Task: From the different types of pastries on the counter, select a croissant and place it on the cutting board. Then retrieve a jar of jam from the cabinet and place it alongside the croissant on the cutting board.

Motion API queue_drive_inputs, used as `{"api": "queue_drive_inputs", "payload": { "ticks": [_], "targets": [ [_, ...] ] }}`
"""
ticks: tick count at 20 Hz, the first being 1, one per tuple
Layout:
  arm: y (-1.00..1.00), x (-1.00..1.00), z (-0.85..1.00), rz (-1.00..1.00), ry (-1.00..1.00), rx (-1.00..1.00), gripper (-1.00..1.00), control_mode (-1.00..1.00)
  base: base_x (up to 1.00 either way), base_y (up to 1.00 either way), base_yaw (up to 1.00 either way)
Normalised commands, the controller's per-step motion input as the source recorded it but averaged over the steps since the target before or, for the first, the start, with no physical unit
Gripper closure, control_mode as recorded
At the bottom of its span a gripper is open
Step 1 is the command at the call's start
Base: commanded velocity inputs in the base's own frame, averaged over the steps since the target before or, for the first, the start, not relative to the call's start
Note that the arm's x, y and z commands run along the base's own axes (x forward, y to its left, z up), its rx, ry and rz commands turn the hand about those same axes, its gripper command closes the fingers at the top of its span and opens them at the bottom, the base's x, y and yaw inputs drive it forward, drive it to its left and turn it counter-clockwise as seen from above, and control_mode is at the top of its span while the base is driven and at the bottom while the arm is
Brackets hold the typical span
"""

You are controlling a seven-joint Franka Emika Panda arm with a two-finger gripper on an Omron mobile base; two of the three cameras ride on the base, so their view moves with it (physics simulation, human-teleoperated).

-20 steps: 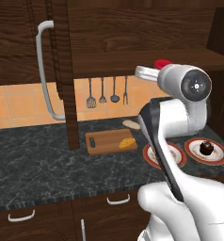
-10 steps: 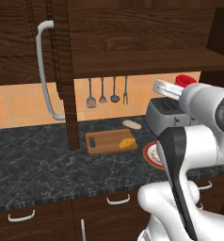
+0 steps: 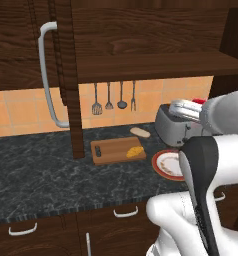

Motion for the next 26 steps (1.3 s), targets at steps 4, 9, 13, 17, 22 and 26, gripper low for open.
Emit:
{"api": "queue_drive_inputs", "payload": {
  "ticks": [4, 9, 13, 17, 22, 26],
  "targets": [
    [-0.18, 0.21, -0.86, 0.19, 0.31, 0.03, 1.0, -1.0, 0.0, 0.0, 0.0],
    [-0.01, 0.13, -0.96, 0.24, 0.07, 0.0, 1.0, -1.0, 0.0, 0.0, 0.0],
    [0.21, 0.0, -0.68, 0.2, -0.14, 0.0, 1.0, -1.0, 0.0, 0.0, 0.0],
    [0.68, 0.16, -0.31, 0.05, 0.01, -0.03, 1.0, -1.0, 0.0, 0.0, 0.0],
    [0.55, 0.14, -0.34, -0.11, 0.11, -0.02, 1.0, -1.0, 0.0, 0.0, 0.0],
    [0.03, 0.7, -0.28, -0.02, 0.04, 0.07, 1.0, -1.0, 0.0, 0.0, 0.0]
  ]
}}
